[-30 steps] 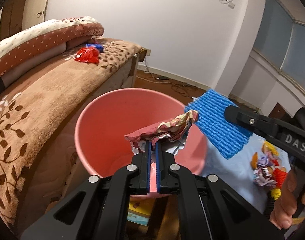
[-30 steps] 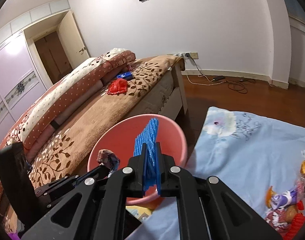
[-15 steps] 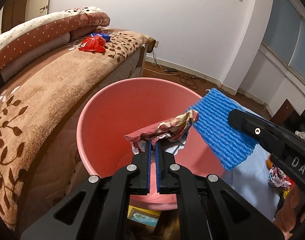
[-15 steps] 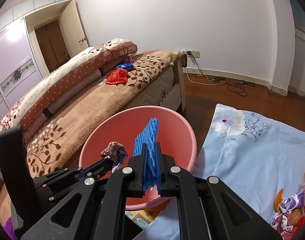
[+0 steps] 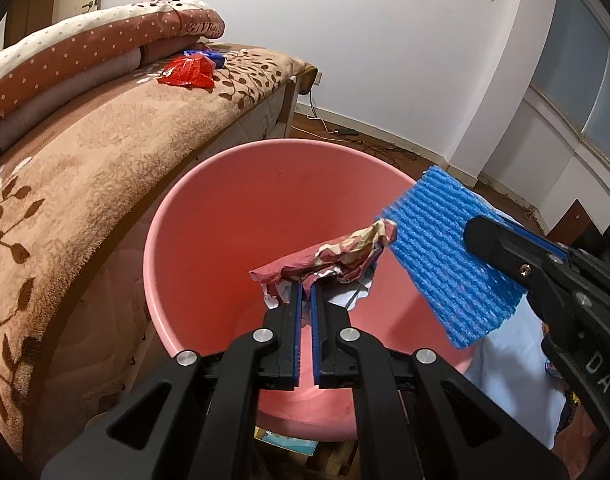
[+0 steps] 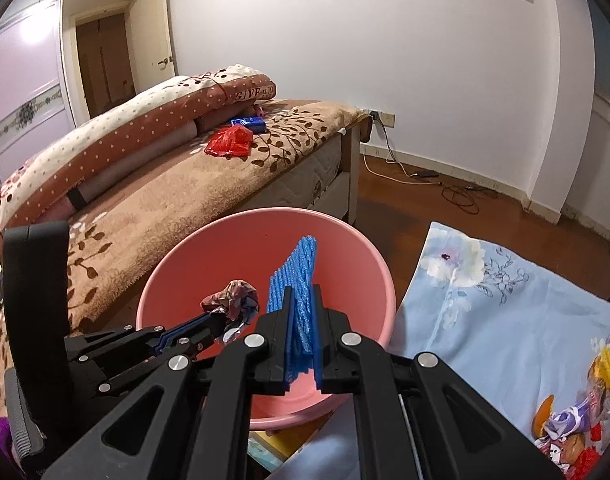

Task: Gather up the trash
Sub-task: 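Carry both items over the pink bucket and open both tools to drop them, then move both open tools back over the trash pile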

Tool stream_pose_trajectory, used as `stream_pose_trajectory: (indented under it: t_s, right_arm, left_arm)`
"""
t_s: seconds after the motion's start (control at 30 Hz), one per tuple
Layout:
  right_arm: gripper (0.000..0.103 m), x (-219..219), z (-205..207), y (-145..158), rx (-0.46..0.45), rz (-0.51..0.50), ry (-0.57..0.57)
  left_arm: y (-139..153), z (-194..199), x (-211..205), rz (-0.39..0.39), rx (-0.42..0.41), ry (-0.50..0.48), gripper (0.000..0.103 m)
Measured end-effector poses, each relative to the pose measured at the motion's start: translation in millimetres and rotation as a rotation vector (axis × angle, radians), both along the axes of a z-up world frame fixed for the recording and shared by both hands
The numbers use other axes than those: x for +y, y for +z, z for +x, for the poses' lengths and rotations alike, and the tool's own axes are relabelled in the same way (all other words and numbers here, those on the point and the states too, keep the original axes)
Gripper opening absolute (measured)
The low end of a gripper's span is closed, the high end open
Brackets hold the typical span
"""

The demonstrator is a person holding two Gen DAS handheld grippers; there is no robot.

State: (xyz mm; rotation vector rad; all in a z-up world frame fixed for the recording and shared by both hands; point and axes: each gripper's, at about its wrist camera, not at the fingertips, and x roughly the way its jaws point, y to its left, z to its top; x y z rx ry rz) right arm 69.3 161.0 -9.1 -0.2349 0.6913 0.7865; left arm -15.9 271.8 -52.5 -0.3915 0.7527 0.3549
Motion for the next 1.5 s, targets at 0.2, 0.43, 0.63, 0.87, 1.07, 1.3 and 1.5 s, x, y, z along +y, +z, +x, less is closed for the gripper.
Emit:
stream_pose_trajectory:
  t_s: [0.2, 0.43, 0.63, 0.87, 1.07, 1.3, 1.5]
  right_arm:
    - [0.007, 3, 2, -2, 0.004, -0.010, -0.006]
    - [0.013, 5, 2, -1, 0.001, -0.016, -0.004]
    - [0.030, 5, -3, 2, -0.015, -0.015, -0.003]
    - [0.037, -6, -8, 12, -0.037, 0.002, -0.019]
    - [0.038, -35, -7, 26, -0.020, 0.069, -0.037]
    - [0.038, -79, 0, 48, 0.065, 0.231, -0.039]
    - [0.040, -108, 1, 59, 0.071, 0.293, -0.056]
  left_arm:
    - [0, -1, 2, -0.010, -0.016, 0.005, 0.004]
    - [0, -3, 4, -0.026, -0.022, 0.013, 0.013]
    - [6, -8, 5, -0.039, -0.049, 0.018, 0.034]
    - [17, -13, 2, -0.023, -0.066, 0.028, 0.034]
    - [30, -19, -9, -0.015, -0.085, 0.019, 0.034]
    - [48, -25, -30, 0.007, -0.104, -0.012, 0.034]
    - [62, -33, -52, 0.028, -0.115, -0.048, 0.034]
